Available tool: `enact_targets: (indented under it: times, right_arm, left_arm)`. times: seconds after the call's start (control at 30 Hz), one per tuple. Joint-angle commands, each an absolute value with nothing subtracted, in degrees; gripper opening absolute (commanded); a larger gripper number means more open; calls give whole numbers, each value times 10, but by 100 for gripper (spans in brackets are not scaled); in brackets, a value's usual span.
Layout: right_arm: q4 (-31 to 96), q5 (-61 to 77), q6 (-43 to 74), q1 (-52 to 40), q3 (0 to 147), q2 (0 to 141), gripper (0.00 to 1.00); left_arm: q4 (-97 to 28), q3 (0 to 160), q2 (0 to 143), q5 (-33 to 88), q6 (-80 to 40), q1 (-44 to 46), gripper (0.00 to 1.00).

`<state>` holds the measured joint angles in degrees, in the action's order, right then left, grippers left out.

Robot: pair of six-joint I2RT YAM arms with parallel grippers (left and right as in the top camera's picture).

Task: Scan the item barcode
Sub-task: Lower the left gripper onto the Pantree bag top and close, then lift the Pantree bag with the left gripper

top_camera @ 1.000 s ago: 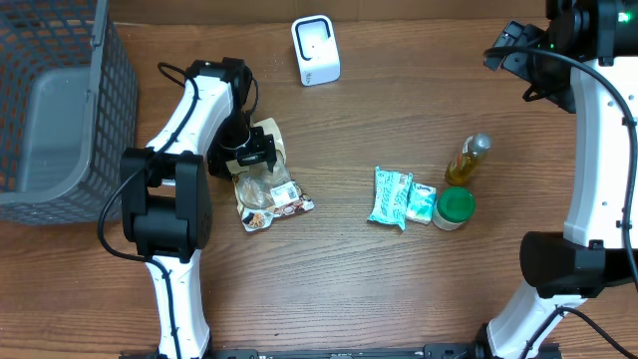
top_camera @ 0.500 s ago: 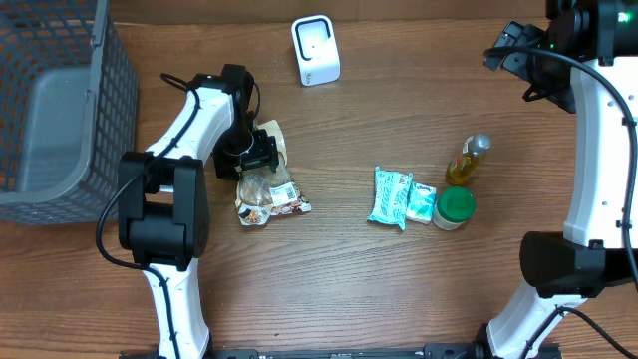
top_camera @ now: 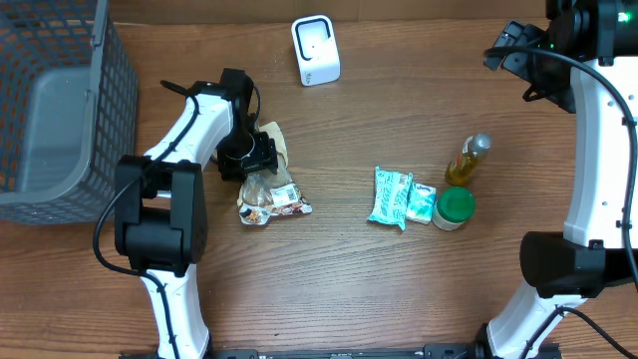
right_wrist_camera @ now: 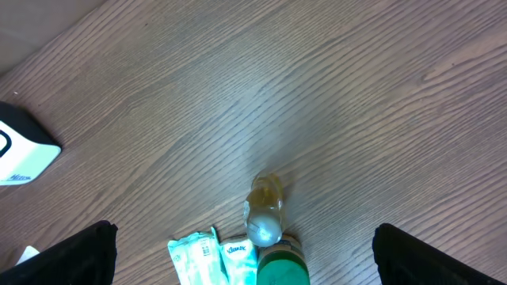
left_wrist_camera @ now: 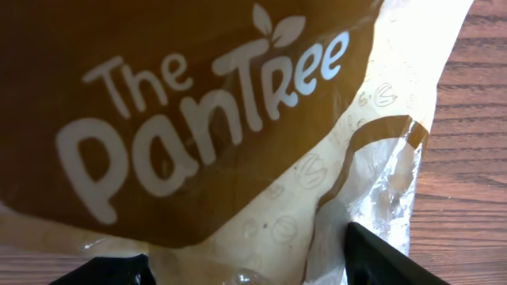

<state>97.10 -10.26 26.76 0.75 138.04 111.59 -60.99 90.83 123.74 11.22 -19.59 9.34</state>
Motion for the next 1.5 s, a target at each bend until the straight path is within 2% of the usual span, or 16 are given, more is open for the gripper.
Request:
enact_targets:
  times: [0.0, 0.23, 0.43, 0.67, 0.93, 1.2, 1.47]
  right_arm:
    - [970, -100, 266, 10, 1388, 1106, 100]
    - [970, -100, 266, 10, 1388, 1106, 100]
    - [970, -100, 266, 10, 1388, 1106, 100]
    - [970, -100, 266, 10, 1388, 1106, 100]
    - [970, -100, 266, 10, 1388, 1106, 100]
    - [970, -100, 266, 10, 1388, 1106, 100]
    - [970, -100, 266, 10, 1388, 1106, 100]
  left_arm:
    - [-610, 864, 1275, 71, -199, 100, 63]
    - [-611, 863, 1275, 87, -185, 102, 54]
    - [-614, 872, 1274, 135, -145, 99, 27]
    - [-622, 894, 1256, 144, -138, 94, 15]
    - [-618, 899, 1165, 147, -116, 95, 5]
    - [-615, 899, 1054, 147, -116, 96, 4]
    - [-623, 899, 1009, 151, -116, 101, 4]
